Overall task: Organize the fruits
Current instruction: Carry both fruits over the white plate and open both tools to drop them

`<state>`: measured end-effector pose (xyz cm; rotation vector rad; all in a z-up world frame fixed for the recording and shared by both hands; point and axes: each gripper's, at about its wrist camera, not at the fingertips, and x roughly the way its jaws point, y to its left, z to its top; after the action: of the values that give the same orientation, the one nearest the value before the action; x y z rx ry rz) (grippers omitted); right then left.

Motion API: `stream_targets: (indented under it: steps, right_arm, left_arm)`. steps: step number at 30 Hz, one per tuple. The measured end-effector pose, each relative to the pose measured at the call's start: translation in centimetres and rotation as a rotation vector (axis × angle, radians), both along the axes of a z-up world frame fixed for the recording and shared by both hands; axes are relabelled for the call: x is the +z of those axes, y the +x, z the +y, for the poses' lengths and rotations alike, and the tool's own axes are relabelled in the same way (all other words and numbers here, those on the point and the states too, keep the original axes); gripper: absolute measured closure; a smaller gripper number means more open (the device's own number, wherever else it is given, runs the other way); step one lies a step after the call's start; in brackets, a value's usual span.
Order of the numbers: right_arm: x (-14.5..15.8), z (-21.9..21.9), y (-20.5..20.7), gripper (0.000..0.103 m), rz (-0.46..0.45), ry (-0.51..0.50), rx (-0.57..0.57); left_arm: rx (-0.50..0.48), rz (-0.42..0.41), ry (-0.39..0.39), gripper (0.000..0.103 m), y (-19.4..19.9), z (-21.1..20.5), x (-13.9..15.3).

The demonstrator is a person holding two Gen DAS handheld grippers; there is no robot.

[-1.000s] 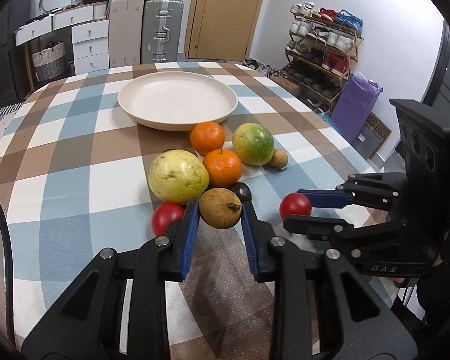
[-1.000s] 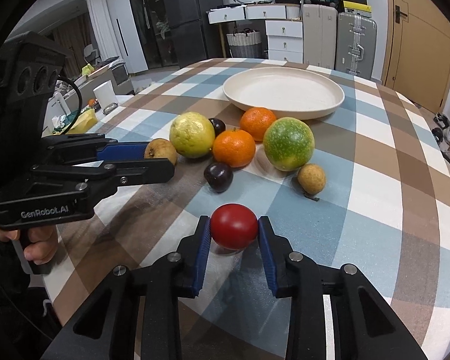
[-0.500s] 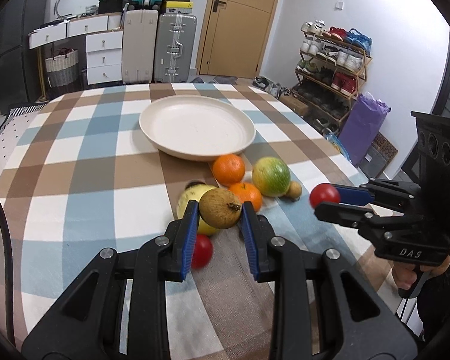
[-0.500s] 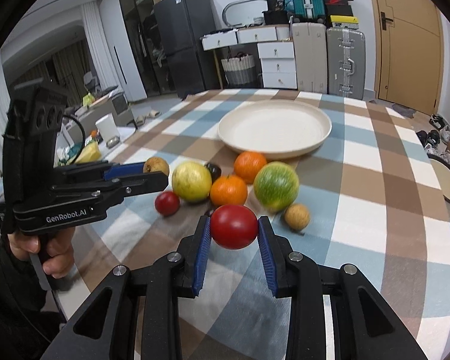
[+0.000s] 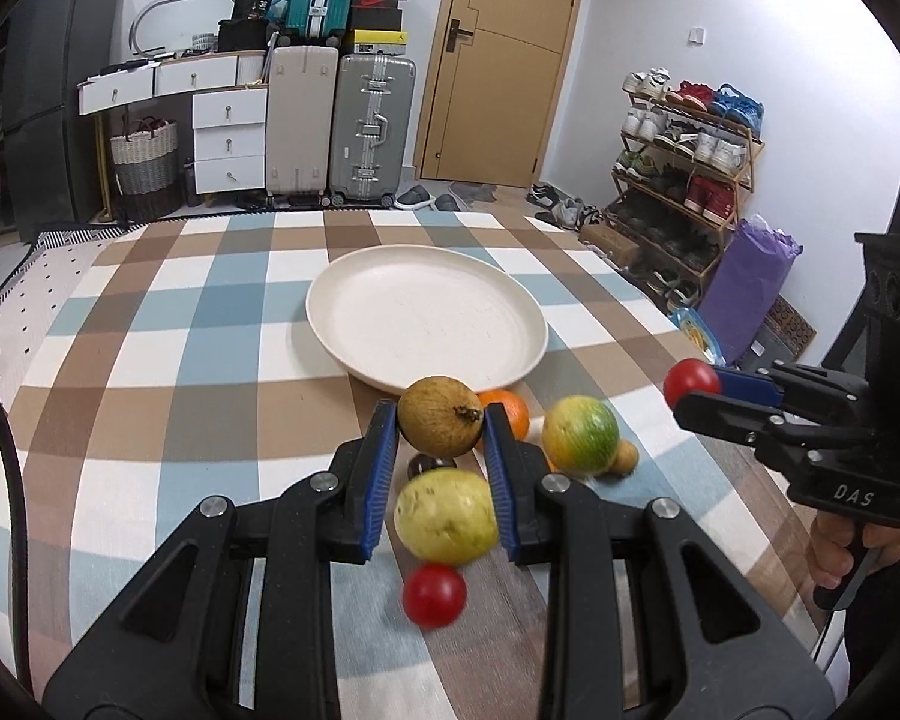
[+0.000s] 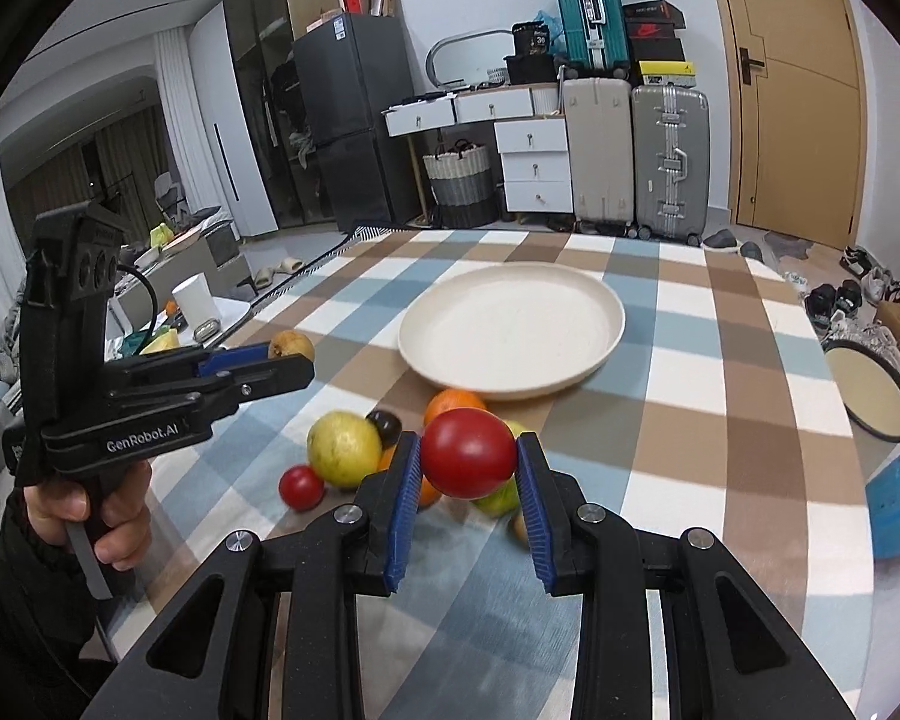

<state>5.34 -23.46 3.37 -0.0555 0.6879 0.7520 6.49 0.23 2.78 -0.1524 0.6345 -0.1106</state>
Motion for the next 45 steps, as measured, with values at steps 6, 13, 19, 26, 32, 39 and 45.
stream_targets:
  steps: [6,13,19,26,32,39,45]
  right_arm:
    - [0.7,0.6,1.7,0.071,-0.020,0.006,-0.013]
    - [1.1,0.7,4.7,0.071,-0.033,0.030,-0.051]
    - [1.0,0.7,7.0,0.071,-0.021,0.049,-0.072]
    - [-0.2,1.1,8.8,0.071,0.004,0.042,-0.079]
    - [-1.8,1.8,10.4,0.071,0.034,0.026,-0.072]
    - [-3.4,2.7,12.1,0.071,0.060,0.017,-0.067]
    - [-4.1,3.3,12.9,0.071,0.074,0.019,-0.045]
  left_arm:
    - [0.013,-0.012,0.009,0.077,2.0,0.3,0.2]
    - [0.029,-0.021,0.011,0.077,4.8,1.0,0.2]
    - [0.041,-0.022,0.008,0.077,6.9,1.8,-0.3]
    - [0.057,0.003,0.052,0.077,9.6,2.0,-1.9]
    - [0.054,0.018,0.072,0.077,11.5,1.7,-3.4]
    - [0.046,0.043,0.056,0.077,12.5,1.8,-4.4]
    - [0.051,0.055,0.068,0.077,13.7,1.6,-5.1]
